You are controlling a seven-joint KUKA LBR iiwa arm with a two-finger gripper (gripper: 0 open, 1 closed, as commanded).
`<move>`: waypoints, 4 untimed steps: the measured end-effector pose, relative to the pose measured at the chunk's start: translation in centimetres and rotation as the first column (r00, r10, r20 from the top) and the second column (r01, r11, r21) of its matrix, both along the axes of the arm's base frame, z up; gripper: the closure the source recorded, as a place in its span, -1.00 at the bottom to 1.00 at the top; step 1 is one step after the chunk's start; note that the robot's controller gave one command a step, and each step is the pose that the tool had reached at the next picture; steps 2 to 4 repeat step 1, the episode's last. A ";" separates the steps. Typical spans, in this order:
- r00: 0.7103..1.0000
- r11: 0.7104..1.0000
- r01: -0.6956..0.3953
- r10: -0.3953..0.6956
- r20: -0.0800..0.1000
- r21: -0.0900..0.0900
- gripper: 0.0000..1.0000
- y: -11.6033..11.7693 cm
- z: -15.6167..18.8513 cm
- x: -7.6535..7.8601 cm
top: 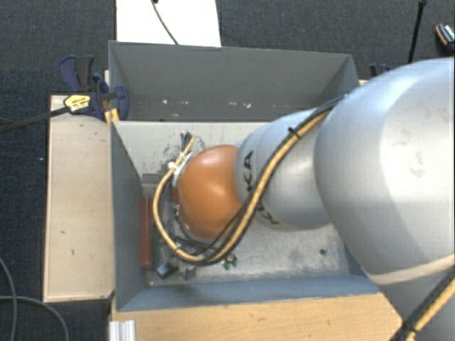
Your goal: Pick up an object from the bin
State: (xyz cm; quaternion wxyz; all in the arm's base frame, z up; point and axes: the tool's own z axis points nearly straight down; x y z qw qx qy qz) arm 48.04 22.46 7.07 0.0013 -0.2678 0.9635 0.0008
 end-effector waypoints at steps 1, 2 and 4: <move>0.994 0.994 -0.110 0.110 0.009 0.001 1.00 -0.8 15.9 1.6; 0.994 0.994 -0.110 0.110 0.009 0.001 1.00 -0.8 15.9 1.6; 0.994 0.994 -0.110 0.110 0.009 0.001 1.00 -0.8 15.9 1.6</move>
Offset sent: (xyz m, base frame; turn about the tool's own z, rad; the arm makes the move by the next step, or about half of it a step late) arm 0.0135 -0.0084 0.1541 -0.1127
